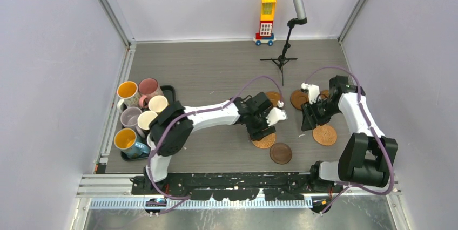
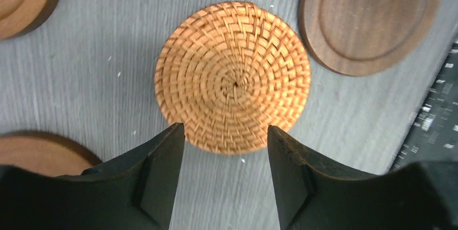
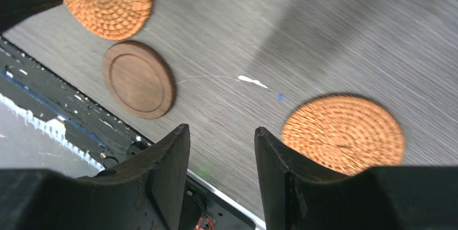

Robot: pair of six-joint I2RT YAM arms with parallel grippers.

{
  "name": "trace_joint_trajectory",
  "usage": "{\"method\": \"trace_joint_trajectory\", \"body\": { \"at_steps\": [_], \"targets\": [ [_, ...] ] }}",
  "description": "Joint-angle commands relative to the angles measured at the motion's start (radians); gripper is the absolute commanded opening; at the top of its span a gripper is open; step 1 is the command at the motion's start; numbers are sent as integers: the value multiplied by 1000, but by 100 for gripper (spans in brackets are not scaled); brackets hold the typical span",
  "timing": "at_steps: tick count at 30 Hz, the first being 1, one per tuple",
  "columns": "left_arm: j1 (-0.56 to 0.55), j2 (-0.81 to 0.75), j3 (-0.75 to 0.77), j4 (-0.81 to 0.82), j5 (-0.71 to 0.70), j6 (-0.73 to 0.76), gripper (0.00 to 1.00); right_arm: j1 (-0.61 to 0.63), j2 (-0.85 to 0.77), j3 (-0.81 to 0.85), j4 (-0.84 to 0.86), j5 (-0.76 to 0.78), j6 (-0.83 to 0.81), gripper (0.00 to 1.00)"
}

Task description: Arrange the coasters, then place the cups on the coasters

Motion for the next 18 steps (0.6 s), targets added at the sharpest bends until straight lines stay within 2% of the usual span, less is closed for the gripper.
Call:
{"method": "trace_joint_trajectory", "body": {
  "at_steps": [1, 5, 10, 18],
  "targets": [
    [86, -200, -63, 119, 112, -129, 61, 101, -91, -68, 8, -103, -58, 51],
    [201, -316, -138, 123, 167, -235, 64, 280, -154, -135, 76, -79, -60, 46],
    [286, -432, -217, 97, 109, -236, 66, 471, -178, -191, 137, -33, -50, 43],
    [401, -471, -255, 65, 86, -217, 66, 704, -96, -231, 198, 60, -34, 38]
  ]
}}
